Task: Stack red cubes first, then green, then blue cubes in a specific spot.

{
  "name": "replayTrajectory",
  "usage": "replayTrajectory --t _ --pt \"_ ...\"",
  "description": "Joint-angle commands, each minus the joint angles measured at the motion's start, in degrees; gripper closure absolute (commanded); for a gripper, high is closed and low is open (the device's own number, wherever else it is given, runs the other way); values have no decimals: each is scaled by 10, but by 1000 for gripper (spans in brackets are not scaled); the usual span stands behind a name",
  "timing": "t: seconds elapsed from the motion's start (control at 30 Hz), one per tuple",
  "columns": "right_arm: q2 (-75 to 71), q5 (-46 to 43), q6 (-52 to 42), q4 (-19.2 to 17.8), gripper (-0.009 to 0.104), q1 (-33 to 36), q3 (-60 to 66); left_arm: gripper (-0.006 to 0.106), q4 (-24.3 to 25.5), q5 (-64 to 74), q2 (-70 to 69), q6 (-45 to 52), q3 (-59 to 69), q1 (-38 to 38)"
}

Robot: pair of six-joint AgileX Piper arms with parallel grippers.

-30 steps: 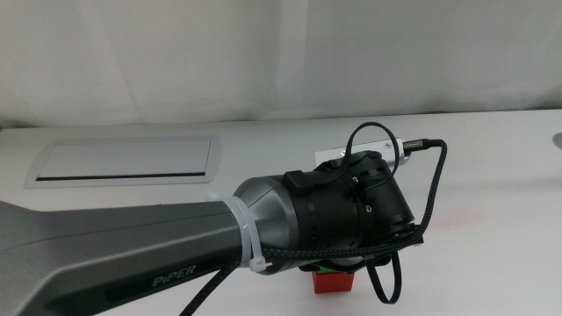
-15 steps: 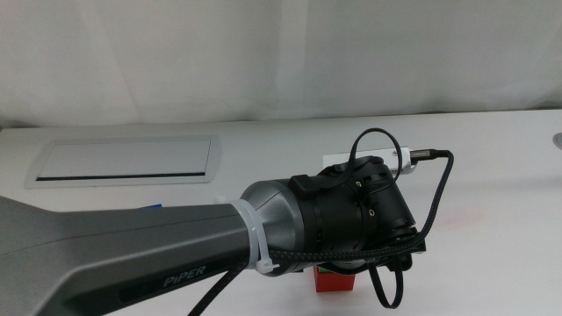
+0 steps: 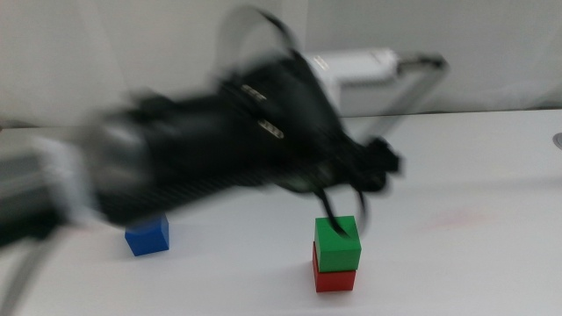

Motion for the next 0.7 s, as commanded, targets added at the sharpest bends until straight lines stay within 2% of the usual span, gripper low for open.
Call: replayTrajectory --t 0.0,0.1,0.13,0.2,0.3,0.47,0.67 --pt "2 -6 -2 0 98 -2 21 8 7 31 -38 39 0 37" --pt "2 -6 -2 0 98 -2 21 8 -23 63 -66 104 1 103" --pt "2 -6 -2 0 98 -2 21 8 -61 81 -75 167 1 157" --pt "2 -6 -2 0 98 -2 21 8 -98 97 -79 226 2 212" --pt "2 -6 -2 0 98 -2 21 8 -129 110 -79 258 5 280" --pt "2 -6 -2 0 98 -2 21 8 -140 97 -80 271 39 347" --pt "2 -6 -2 0 98 -2 21 10 -139 25 -80 247 142 378"
